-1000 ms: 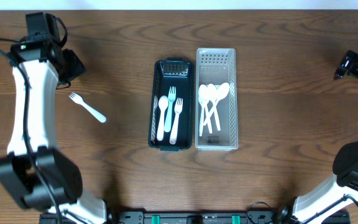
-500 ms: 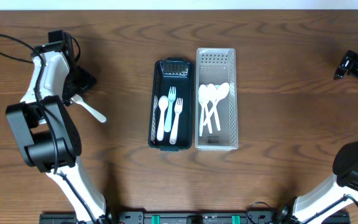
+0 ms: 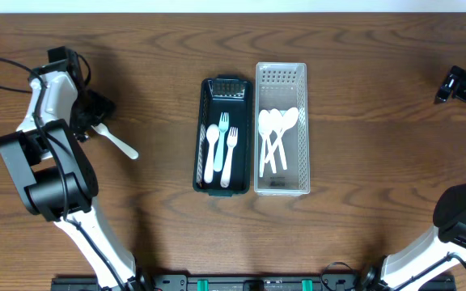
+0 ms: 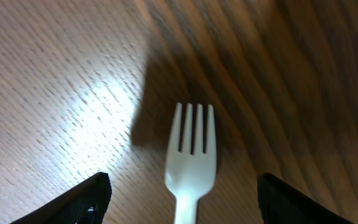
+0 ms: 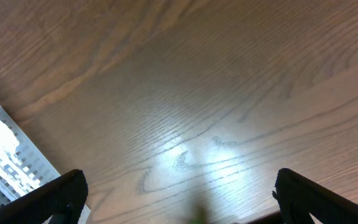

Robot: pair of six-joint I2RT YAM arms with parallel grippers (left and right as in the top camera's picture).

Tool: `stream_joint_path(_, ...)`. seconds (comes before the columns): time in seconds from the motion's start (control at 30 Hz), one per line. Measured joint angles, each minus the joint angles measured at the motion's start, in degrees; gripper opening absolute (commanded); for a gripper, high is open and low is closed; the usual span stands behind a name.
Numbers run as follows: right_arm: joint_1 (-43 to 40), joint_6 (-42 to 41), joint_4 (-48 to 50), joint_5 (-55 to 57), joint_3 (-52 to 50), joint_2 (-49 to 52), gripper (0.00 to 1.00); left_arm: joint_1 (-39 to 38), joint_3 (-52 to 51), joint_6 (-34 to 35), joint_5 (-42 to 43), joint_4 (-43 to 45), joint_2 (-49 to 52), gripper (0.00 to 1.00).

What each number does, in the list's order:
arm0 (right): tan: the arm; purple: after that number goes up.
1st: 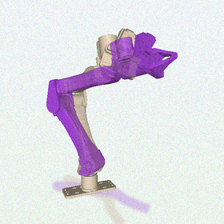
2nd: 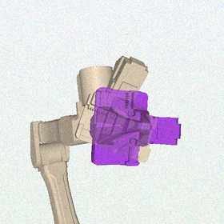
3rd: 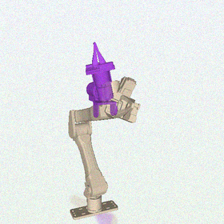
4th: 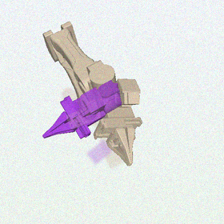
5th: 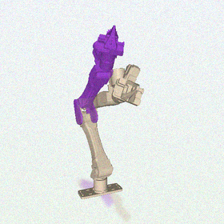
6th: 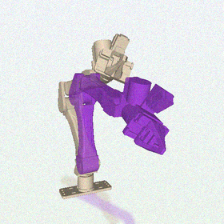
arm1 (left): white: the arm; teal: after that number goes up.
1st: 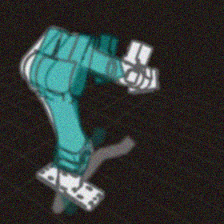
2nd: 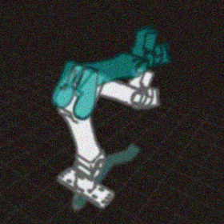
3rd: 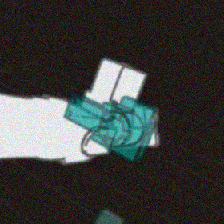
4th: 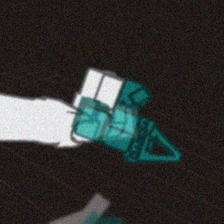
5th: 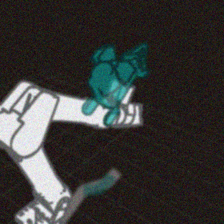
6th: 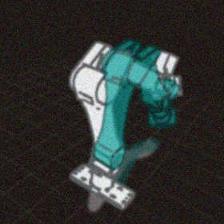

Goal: Pack container
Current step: 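Lower the left gripper and close it on the white fork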

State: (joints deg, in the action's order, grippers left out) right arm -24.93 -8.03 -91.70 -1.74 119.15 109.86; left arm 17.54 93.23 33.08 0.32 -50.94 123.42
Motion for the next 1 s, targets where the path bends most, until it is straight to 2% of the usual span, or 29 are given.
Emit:
stream_joint_path(0.8,0.00,0.04,0.00,0.02,0.02,0.00,0.99,-0.17,-1.75,0.11,1.14,2.10,1.75,0.76)
stream_joint_path(0.9,0.00,0.04,0.00,0.02,0.00,0.00,0.99,-0.20,-1.73,0.22,1.22,2.03,1.75,0.58)
stream_joint_path(1.0,0.00,0.04,0.00,0.00,0.00,0.00,0.99,-0.20,-1.73,0.04,1.31,1.75,1.75,0.47)
